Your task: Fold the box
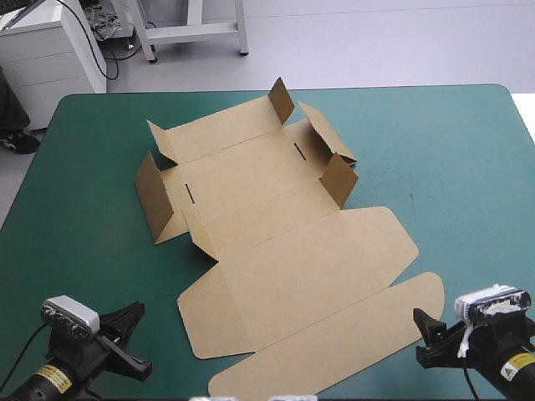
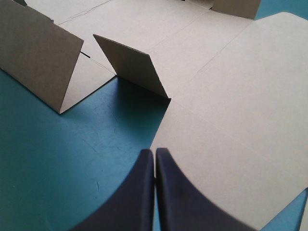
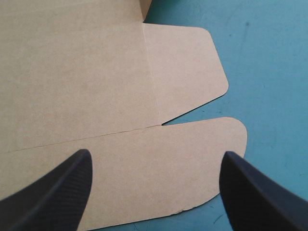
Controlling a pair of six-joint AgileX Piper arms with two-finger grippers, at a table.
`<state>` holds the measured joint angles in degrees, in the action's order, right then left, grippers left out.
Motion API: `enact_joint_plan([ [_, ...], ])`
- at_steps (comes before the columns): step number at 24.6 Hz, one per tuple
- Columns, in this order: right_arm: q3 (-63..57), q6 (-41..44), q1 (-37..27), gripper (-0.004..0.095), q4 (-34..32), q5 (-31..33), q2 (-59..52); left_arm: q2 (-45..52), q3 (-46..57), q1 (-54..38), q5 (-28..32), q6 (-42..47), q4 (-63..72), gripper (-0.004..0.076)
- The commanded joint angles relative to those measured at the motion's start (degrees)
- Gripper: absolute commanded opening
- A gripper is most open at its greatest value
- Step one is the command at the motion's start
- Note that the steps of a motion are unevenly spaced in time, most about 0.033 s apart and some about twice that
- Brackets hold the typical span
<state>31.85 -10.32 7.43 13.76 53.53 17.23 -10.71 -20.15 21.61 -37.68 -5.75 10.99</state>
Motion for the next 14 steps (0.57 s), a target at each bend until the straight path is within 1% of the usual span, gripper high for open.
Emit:
enact_joint_plan([
  [1,6.58,-0.29,0.05,0.0674,0.97,-2.53,8.01,-0.85,-1.47,0.26,4.00,-0.07,1.07,-0.0008],
  [4,11.59,-2.17,0.05,0.0674,0.97,-2.42,15.20,-0.85,-1.47,0.26,4.00,-0.07,1.07,-0.0008],
  [6,16.94,-3.84,0.05,0.0674,0.97,-2.30,22.59,-0.85,-1.47,0.26,4.00,-0.07,1.07,-0.0008],
  [11,26.04,-6.72,0.05,0.0671,0.97,-1.61,33.67,-0.85,-1.47,0.26,4.00,-0.07,1.07,-0.0008],
  [12,29.89,-7.87,0.05,0.0671,0.97,-0.35,39.18,-0.85,-1.47,0.26,4.00,-0.07,1.07,-0.0008],
  [13,31.38,-8.32,0.05,0.0671,0.97,-0.01,41.18,-0.85,-1.47,0.26,4.00,-0.07,1.07,-0.0008],
  [14,35.22,-9.60,0.05,0.0670,0.97,1.30,46.54,-0.85,-1.47,0.26,4.00,-0.07,1.07,-0.0008],
])
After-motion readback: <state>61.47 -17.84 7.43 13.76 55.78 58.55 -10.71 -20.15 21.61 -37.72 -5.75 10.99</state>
